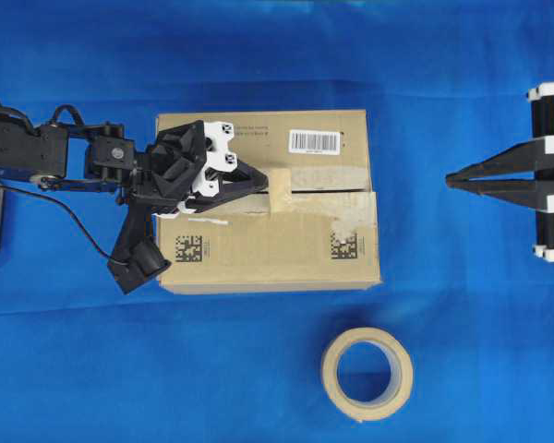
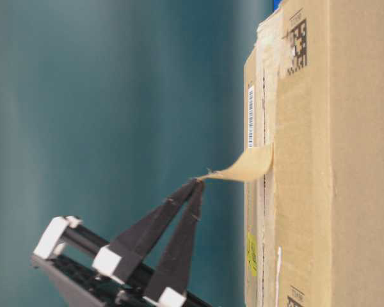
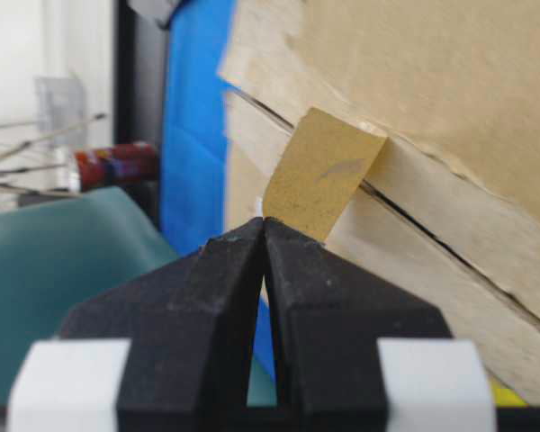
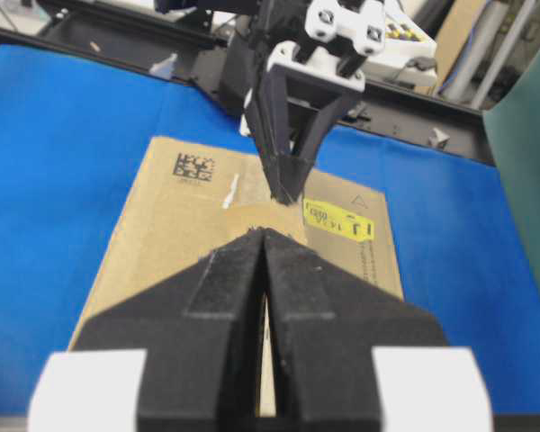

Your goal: Apply tape along the seams of the closed cardboard box to seal it securely.

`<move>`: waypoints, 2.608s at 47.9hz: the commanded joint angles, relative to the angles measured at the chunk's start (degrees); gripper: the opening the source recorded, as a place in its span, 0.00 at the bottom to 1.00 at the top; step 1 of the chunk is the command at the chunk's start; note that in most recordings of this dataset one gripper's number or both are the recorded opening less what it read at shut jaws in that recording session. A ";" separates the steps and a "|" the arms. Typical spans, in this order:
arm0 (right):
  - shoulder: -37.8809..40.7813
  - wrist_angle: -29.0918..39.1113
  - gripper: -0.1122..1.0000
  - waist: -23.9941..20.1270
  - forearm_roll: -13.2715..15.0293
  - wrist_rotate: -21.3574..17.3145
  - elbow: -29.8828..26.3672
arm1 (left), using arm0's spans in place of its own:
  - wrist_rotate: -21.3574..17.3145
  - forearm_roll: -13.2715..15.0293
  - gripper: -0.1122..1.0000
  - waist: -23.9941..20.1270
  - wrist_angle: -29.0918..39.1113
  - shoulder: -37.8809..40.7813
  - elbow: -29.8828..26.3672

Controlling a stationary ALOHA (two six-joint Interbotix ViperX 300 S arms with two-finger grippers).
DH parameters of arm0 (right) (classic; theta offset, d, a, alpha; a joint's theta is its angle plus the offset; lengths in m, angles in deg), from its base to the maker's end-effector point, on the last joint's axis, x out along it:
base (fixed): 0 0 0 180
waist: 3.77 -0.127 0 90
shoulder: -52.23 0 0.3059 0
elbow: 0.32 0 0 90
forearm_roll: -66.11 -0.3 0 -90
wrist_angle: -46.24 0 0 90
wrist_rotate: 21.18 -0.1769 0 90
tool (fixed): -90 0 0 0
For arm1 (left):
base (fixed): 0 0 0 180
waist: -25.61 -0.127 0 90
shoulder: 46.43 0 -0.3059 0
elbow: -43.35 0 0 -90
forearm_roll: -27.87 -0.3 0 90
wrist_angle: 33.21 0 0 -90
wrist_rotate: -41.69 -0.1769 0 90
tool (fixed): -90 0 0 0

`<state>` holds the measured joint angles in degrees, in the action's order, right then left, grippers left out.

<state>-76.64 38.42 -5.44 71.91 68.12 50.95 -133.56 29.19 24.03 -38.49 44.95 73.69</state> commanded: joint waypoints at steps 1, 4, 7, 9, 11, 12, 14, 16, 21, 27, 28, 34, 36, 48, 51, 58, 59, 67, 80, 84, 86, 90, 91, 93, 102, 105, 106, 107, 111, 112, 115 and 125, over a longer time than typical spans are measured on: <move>0.97 -1.32 0.10 -0.18 -0.18 -0.09 -0.88 | 0.09 -0.09 0.11 -0.18 0.88 0.18 -1.23; 1.32 -2.02 0.10 -0.09 -0.18 -0.09 -0.97 | 0.18 0.00 0.11 -0.26 1.85 0.70 -1.58; 1.49 -2.46 0.10 -0.18 -0.18 -0.09 -1.05 | 0.18 -0.09 0.11 -0.44 3.34 1.23 -1.85; 1.49 -2.55 0.10 -0.09 -0.18 0.00 -1.14 | 0.18 -0.09 0.11 -0.53 4.39 1.49 -2.11; 1.67 -2.72 0.10 -0.18 -0.18 0.00 -1.23 | 0.09 -0.09 0.11 -0.62 5.54 1.85 -2.37; 1.67 -2.72 0.10 -0.09 -0.18 0.00 -1.23 | 0.09 -0.09 0.11 -0.62 6.15 1.93 -2.55; 1.76 -2.72 0.10 -0.09 -0.18 0.00 -1.23 | 0.09 -0.09 0.11 -0.62 7.21 2.11 -2.72; 1.93 -2.81 0.10 -0.09 -0.18 0.00 -1.32 | 0.09 -0.09 0.11 -0.70 8.17 2.20 -2.99; 2.64 -2.99 0.10 -0.18 -0.18 0.00 -1.32 | 0.09 -0.09 0.11 -0.97 9.32 2.37 -3.25; 4.39 -4.39 0.10 -0.09 -0.35 -0.09 -1.58 | 0.09 -0.09 0.11 -1.58 9.58 2.37 -3.16; 4.83 -4.75 0.10 -0.09 -0.44 -0.09 -1.67 | 0.09 -0.09 0.11 -1.58 9.58 2.29 -3.25; 8.00 -6.86 0.10 0.44 -1.67 -0.09 -2.72 | -0.35 -0.09 0.11 -1.93 9.58 2.37 -3.25; 9.14 -7.65 0.10 0.88 -2.11 -0.09 -3.16 | -0.70 -0.09 0.11 -1.93 9.58 2.37 -3.25; 19.51 -9.49 0.10 2.20 -4.57 -0.09 -8.26 | -3.60 0.00 0.11 -1.93 9.58 2.37 -3.34; 22.06 -9.49 0.10 2.29 -5.10 -0.09 -9.93 | -3.96 -0.09 0.11 -1.93 9.58 2.37 -3.34; 27.86 -9.84 0.16 2.29 -5.80 -0.09 -13.97 | -3.96 -0.09 0.11 -1.93 9.58 2.29 -3.25; 28.56 -10.02 0.19 2.37 -5.89 -0.09 -14.50 | -3.96 -0.09 0.11 -1.93 9.58 2.20 -3.25; 34.19 -10.55 0.64 2.64 -5.89 0.00 -18.81 | -3.96 -0.09 0.11 -1.93 9.58 2.02 -2.90; 39.55 -10.90 0.59 3.87 -6.06 -0.09 -21.53 | -3.96 0.00 0.11 -1.93 9.67 2.02 -2.90; 41.57 -11.43 0.58 4.31 -6.68 -0.18 -21.71 | -3.96 -0.09 0.11 -1.93 9.58 2.02 -2.81; 42.71 -11.69 0.59 4.48 -7.03 -0.18 -21.88 | -3.96 -0.09 0.11 -1.93 9.58 2.02 -2.81; 44.56 -11.87 0.59 4.66 -7.21 -0.18 -22.32 | -3.96 -0.09 0.11 -1.93 9.67 2.02 -2.81; 45.18 -11.87 0.59 4.66 -7.21 -0.18 -22.59 | -3.96 -0.09 0.11 -1.93 9.58 2.02 -2.81; 46.14 -11.87 0.59 4.66 -7.21 -0.18 -22.85 | -3.96 -0.09 0.11 -1.93 9.58 2.02 -2.81; 50.27 -12.04 0.58 4.75 -7.29 -0.88 -23.99 | -3.96 -0.09 0.11 -1.93 9.58 2.02 -2.81; 51.15 -12.13 0.58 4.75 -7.29 -0.97 -24.26 | -3.96 -0.09 0.11 -1.93 9.67 2.02 -2.81; 51.33 -12.22 0.58 4.75 -7.29 -0.97 -24.26 | -3.96 -0.09 0.11 -1.93 9.58 2.02 -2.81; 51.59 -12.30 0.58 4.75 -7.29 -0.97 -24.26 | -3.96 -0.09 0.11 -1.93 9.67 2.02 -2.81; 52.03 -12.57 0.58 4.75 -7.29 -0.97 -24.26 | -3.96 -0.09 0.11 -1.93 9.58 2.02 -2.81; 52.12 -12.57 0.58 4.83 -7.29 -0.97 -24.26 | -3.96 -0.09 0.11 -1.93 9.58 2.02 -2.81; 52.21 -12.74 0.58 4.75 -7.29 -0.97 -24.17 | -3.96 0.00 0.11 -1.93 9.58 2.02 -2.81; 52.73 -12.57 0.49 4.92 -7.29 -0.97 -23.73 | -3.96 -0.09 0.11 -1.93 9.67 2.02 -2.81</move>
<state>-23.38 26.29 -0.78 64.79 67.24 28.01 -137.60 29.19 22.27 -28.64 47.76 71.76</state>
